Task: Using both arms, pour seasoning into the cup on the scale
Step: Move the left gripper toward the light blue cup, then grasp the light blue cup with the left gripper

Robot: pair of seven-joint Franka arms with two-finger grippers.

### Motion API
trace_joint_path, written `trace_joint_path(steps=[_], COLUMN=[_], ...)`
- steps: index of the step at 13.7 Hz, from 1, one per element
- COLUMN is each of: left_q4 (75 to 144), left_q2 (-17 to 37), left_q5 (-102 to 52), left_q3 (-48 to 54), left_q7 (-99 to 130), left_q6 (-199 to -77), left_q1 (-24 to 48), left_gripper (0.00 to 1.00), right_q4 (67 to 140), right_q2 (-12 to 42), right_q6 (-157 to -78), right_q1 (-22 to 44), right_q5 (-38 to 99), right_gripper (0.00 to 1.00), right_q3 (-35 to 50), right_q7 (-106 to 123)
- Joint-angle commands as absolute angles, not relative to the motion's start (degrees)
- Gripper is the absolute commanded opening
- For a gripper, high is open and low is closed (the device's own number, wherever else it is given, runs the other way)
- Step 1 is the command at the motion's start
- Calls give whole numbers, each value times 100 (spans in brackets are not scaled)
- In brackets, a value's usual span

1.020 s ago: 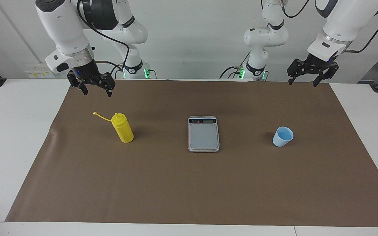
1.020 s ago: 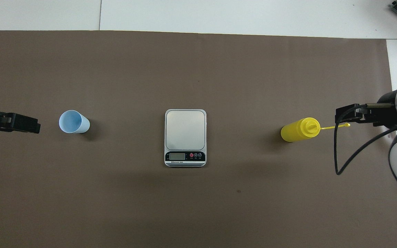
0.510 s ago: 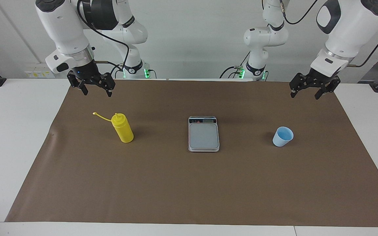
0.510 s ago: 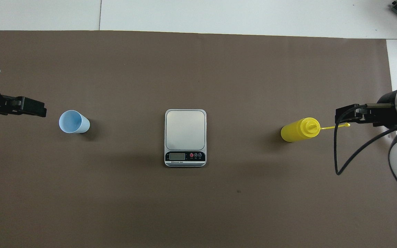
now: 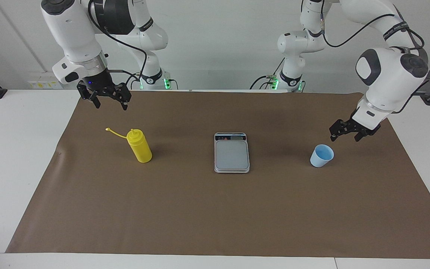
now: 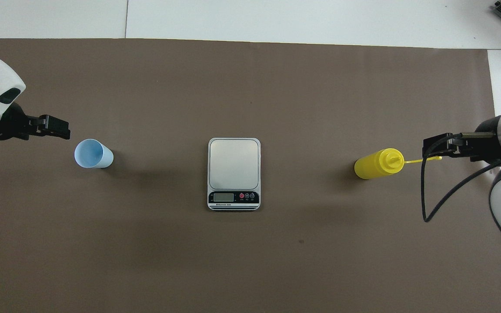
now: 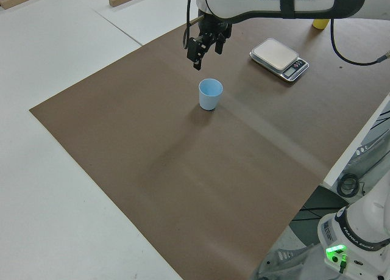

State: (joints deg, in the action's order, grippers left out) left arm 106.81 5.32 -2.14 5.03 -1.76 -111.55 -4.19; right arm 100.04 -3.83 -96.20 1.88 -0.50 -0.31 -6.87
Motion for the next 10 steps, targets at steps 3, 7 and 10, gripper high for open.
trace_joint_path(steps=[3, 7, 10], left_q4=[11521, 11838, 11952], left_q2=[343, 492, 729], left_q5=[-193, -360, -369], left_q3=[554, 563, 562], left_q7=[9, 183, 369], left_q6=[-12039, -12488, -12726], left_q1=[-623, -712, -624], left_gripper=[100, 100, 100], right_q4=[10187, 10195, 10195], right_q2=[-536, -536, -536], right_q6=[-9703, -9712, -9712], right_q1=[97, 97, 105], right_q5=[-53, -53, -53], right_gripper=[100, 100, 100], right_q3=[9, 9, 9], right_q7=[-536, -527, -527])
